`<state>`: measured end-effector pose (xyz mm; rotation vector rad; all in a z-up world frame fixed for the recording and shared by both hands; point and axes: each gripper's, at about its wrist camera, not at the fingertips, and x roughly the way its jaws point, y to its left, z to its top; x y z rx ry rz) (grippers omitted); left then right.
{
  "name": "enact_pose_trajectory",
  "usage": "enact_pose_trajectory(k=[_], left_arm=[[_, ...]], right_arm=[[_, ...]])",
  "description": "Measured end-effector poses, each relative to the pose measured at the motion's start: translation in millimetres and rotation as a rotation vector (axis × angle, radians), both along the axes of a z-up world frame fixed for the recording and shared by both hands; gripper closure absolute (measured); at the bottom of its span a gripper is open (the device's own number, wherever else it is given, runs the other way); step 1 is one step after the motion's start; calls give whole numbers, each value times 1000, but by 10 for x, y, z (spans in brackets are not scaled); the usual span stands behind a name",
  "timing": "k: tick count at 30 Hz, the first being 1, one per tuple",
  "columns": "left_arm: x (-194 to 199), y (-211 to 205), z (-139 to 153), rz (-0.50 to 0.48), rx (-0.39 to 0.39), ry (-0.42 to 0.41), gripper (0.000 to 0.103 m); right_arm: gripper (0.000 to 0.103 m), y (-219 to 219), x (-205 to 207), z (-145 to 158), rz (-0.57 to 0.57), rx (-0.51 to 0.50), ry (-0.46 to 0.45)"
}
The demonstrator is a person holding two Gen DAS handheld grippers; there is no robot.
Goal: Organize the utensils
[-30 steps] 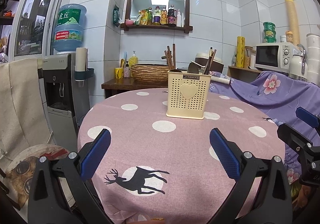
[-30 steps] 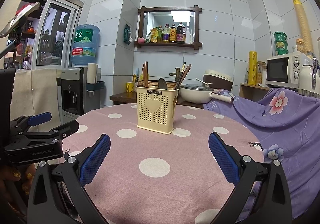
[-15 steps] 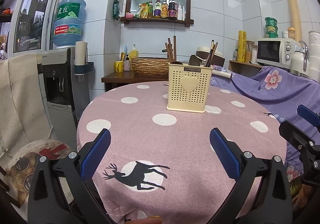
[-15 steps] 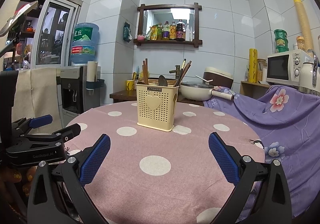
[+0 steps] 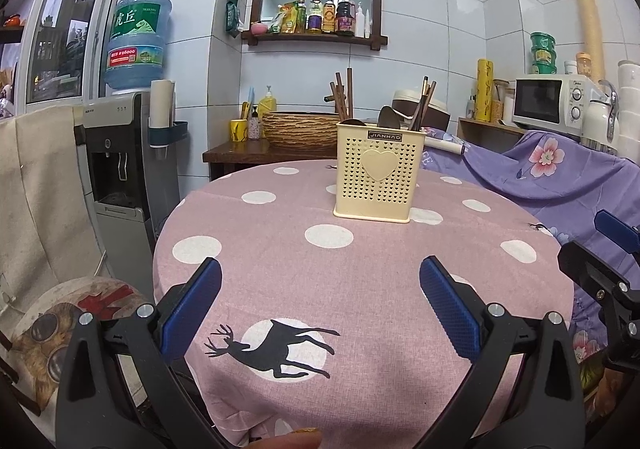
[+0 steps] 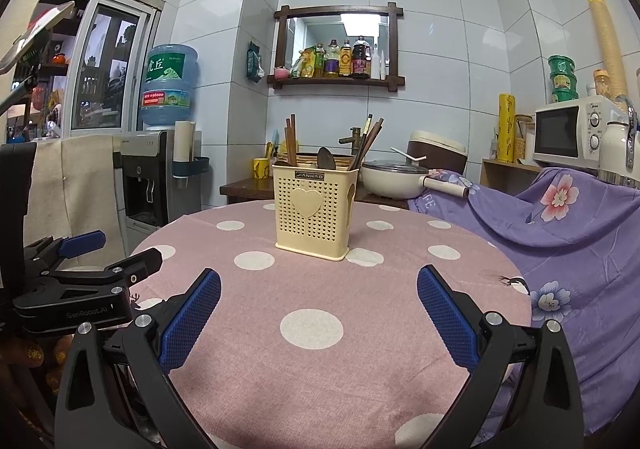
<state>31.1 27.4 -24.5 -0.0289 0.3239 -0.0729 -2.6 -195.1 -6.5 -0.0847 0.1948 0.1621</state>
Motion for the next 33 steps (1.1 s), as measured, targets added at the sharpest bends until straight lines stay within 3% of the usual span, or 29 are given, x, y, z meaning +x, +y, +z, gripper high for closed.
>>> enact_pose_trajectory(k=[33], left_arm=[[-6, -34, -7, -5, 9, 13, 6]], right_arm=[[6, 21, -8, 12, 4, -2, 7]])
